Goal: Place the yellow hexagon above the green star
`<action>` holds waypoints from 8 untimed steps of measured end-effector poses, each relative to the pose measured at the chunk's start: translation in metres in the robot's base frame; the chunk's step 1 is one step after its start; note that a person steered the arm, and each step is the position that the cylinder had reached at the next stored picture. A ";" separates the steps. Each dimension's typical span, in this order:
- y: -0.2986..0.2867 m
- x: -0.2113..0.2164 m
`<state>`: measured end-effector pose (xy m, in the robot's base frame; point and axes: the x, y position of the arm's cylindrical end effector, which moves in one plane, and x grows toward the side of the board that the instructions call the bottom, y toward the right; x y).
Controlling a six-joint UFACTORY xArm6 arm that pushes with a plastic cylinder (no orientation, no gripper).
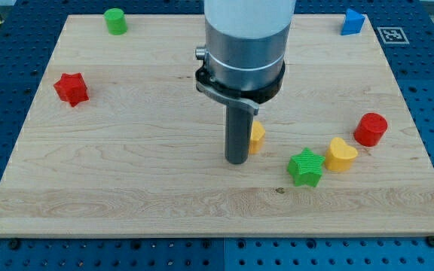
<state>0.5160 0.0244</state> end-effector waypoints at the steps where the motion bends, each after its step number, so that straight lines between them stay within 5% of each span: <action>1: 0.011 -0.020; 4: 0.030 -0.084; 6: 0.042 -0.055; 8: 0.084 -0.075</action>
<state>0.4415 0.1081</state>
